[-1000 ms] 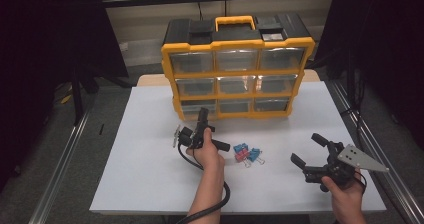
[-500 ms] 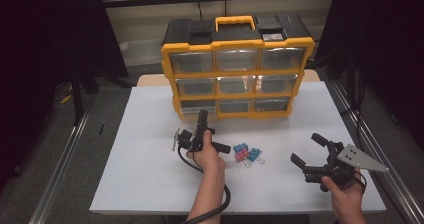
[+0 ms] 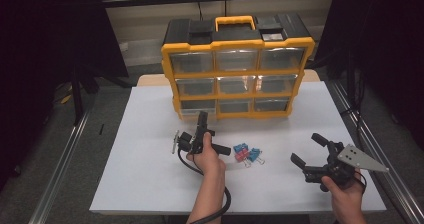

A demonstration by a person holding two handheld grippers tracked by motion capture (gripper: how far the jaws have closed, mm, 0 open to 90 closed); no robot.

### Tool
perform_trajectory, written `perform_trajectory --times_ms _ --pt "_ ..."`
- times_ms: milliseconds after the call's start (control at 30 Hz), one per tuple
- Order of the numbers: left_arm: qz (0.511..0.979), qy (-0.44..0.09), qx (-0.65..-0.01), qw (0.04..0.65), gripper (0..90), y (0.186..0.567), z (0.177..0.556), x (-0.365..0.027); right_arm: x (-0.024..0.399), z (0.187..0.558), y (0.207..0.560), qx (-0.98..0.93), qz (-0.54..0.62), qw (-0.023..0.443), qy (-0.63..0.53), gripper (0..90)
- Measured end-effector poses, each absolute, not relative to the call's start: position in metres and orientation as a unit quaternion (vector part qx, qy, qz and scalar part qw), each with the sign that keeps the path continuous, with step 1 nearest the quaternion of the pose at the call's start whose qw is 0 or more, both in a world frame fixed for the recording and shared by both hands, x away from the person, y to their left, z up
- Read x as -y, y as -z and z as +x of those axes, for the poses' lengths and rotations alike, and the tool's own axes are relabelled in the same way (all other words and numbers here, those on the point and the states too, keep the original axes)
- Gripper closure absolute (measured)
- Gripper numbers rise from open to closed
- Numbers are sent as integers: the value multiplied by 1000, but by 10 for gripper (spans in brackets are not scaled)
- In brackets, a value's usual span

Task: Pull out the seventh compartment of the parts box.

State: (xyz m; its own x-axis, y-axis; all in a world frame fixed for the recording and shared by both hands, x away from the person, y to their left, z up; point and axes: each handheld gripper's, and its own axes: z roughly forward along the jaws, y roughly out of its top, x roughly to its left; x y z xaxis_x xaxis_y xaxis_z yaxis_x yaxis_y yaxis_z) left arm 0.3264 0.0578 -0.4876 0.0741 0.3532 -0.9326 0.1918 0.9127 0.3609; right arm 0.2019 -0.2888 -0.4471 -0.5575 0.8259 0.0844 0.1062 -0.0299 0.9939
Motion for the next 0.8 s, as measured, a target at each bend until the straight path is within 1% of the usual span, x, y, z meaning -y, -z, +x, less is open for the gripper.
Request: perform_trajectory --times_ms 33,100,133,167,200,300,333,367,433,500,567,600,633,800 --pt "204 -62 -682 699 783 488 326 -58 289 202 447 -632 368 293 -616 10" --pt "191 -53 -682 704 783 486 325 -58 289 202 447 -632 368 292 -616 10" --pt "198 -57 -680 704 783 487 324 -58 289 202 447 -632 368 292 -616 10" --pt "191 -55 -679 707 783 487 325 -58 289 202 447 -632 369 292 -616 10" --pt "199 -56 -679 704 782 488 324 -58 288 202 447 -632 369 291 -616 10" --pt "194 -56 -681 704 783 487 323 -58 288 202 447 -632 369 292 -616 10" --pt "206 -57 -680 702 782 488 322 -59 289 202 447 -632 368 292 -616 10" --pt "193 -55 -684 702 782 487 322 -58 289 202 447 -632 369 292 -616 10" --pt "205 -57 -684 698 783 488 320 -59 289 202 447 -632 369 292 -615 10" --pt "203 -56 -679 703 783 488 320 -60 289 202 447 -632 369 292 -616 10" --pt "192 -52 -681 705 783 487 319 -59 289 202 447 -632 367 291 -617 10" --pt "204 -54 -680 702 783 488 318 -59 288 202 447 -632 368 291 -617 10" --pt "192 -53 -681 705 783 487 318 -59 289 202 447 -633 367 291 -617 10" --pt "199 -56 -679 704 783 488 316 -59 289 202 447 -632 369 292 -616 10"
